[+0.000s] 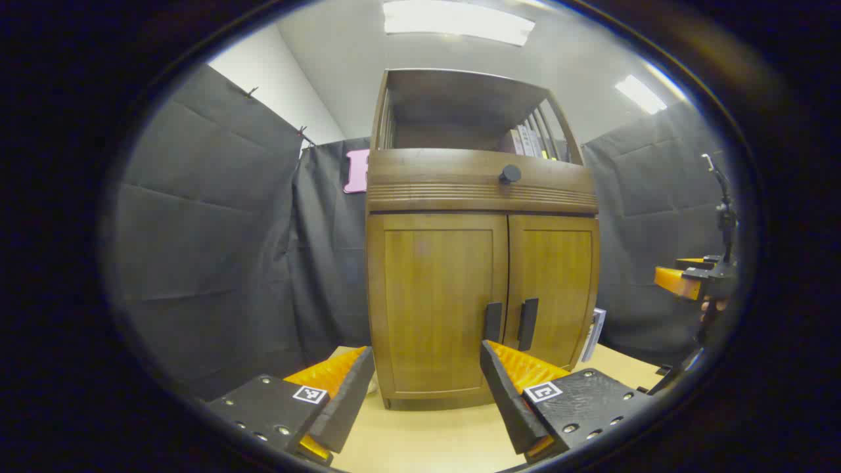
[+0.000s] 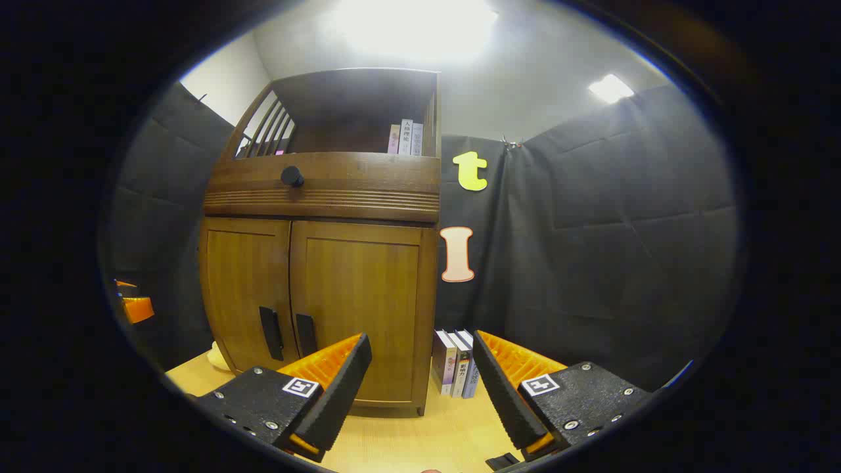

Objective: Open the right door of the double-door shoe cabinet with the right hand, and open the left door with the left hand.

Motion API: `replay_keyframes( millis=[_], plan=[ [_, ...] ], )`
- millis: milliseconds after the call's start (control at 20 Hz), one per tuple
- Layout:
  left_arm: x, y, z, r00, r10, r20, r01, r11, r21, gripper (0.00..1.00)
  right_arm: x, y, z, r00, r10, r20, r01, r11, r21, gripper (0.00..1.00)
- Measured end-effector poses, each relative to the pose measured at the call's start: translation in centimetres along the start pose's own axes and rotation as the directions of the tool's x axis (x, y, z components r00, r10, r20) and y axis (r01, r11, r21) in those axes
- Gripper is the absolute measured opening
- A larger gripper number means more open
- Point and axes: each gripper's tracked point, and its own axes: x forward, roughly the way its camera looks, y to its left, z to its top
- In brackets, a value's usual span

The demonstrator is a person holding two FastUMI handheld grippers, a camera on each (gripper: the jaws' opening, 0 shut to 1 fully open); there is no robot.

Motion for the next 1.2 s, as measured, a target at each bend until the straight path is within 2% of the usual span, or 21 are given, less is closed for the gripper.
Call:
replay_keyframes(
  millis=[350, 400, 450, 750, 950, 1150, 1200],
  plan=[
    [-0.9, 2.9, -0.5, 0.998, 0.066, 0.011, -0.066, 0.998, -0.014, 0.98, 0.4, 1.8, 0.5, 0.999, 0.035, 0.007, -0.035, 0.999, -0.001, 0.95],
    [-1.0, 3.2, -0.5, 0.997, 0.073, 0.011, -0.073, 0.997, -0.009, 0.93, 0.5, 2.0, 0.5, 0.999, 0.041, 0.005, -0.041, 0.999, -0.001, 0.96],
    [-1.1, 3.2, -0.5, 0.997, 0.075, 0.013, -0.075, 0.997, -0.006, 0.98, 0.6, 2.3, 0.4, 0.999, 0.048, 0.001, -0.048, 0.999, 0.000, 0.96],
    [-0.9, 3.3, -0.6, 0.998, 0.068, 0.010, -0.068, 0.998, -0.007, 0.99, 1.3, 4.0, -0.1, 0.996, 0.087, -0.017, -0.087, 0.996, 0.009, 0.96],
    [-0.7, 3.4, -1.1, 0.997, 0.071, -0.001, -0.071, 0.997, -0.010, 0.98, 2.6, 5.6, 0.1, 0.993, 0.117, -0.015, -0.117, 0.993, 0.015, 0.96],
    [-0.4, 3.4, -1.9, 0.997, 0.071, -0.022, -0.071, 0.997, -0.012, 0.99, 4.4, 8.1, 0.8, 0.984, 0.178, -0.012, -0.177, 0.984, 0.034, 0.96],
    [-0.4, 3.5, -1.8, 0.997, 0.072, -0.021, -0.072, 0.997, -0.011, 0.93, 4.9, 8.8, 1.0, 0.981, 0.192, -0.011, -0.191, 0.981, 0.038, 0.96]
  ],
)
